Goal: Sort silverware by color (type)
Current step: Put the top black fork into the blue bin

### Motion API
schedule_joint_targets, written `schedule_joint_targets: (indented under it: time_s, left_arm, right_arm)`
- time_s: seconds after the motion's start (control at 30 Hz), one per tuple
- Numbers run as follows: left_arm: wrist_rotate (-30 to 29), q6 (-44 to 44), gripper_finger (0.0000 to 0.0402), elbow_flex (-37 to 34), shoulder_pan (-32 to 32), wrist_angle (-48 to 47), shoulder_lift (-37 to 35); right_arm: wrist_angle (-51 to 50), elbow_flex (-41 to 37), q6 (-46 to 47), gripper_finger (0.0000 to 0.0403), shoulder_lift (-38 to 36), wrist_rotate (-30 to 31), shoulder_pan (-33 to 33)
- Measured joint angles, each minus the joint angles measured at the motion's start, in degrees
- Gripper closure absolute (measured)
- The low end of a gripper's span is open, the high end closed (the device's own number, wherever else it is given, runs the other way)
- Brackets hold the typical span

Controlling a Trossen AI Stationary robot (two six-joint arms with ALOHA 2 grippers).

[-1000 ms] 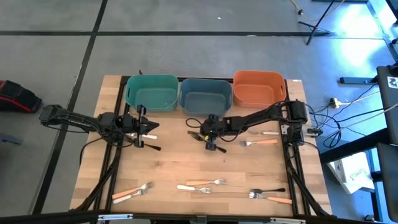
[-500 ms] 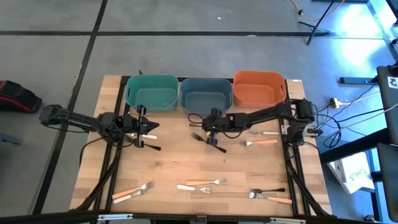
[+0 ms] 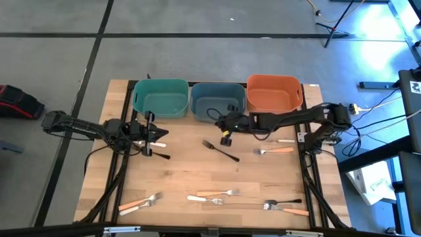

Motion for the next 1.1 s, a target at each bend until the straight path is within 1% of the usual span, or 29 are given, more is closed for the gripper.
schedule_joint_targets:
  time_s: [0.23,0.43,0.6,0.7,0.77,1.1]
  left_arm:
    - [0.0,0.0,0.0394,0.0,0.0,0.0,0.0]
    - [0.0,0.0,0.0394,0.0,0.0,0.0,0.0]
    - [0.0,0.1,0.0394,0.0,0.0,0.0,0.0]
    - [0.0,0.1,0.0394,0.0,0.0,0.0,0.0]
    - [0.0,0.1,0.0394,0.0,0.0,0.0,0.0]
    - [-0.2,0.1,0.0394,0.0,0.0,0.0,0.0]
  right_arm:
    - [3.2,0.0,-0.4,0.0398,-1.4,-0.2,-4.9]
    - [4.3,0.0,-1.6,0.0398,-1.4,-4.1,-10.7]
    - [8.3,0.0,-1.3,0.0398,-0.9,-7.4,-14.2]
    - [10.1,0.1,-1.2,0.0398,-0.2,-9.0,-15.3]
    - [9.6,0.1,-1.2,0.0398,0.2,-9.6,-16.2]
    - [9.1,0.1,-1.2,0.0397,5.9,-9.2,-17.0]
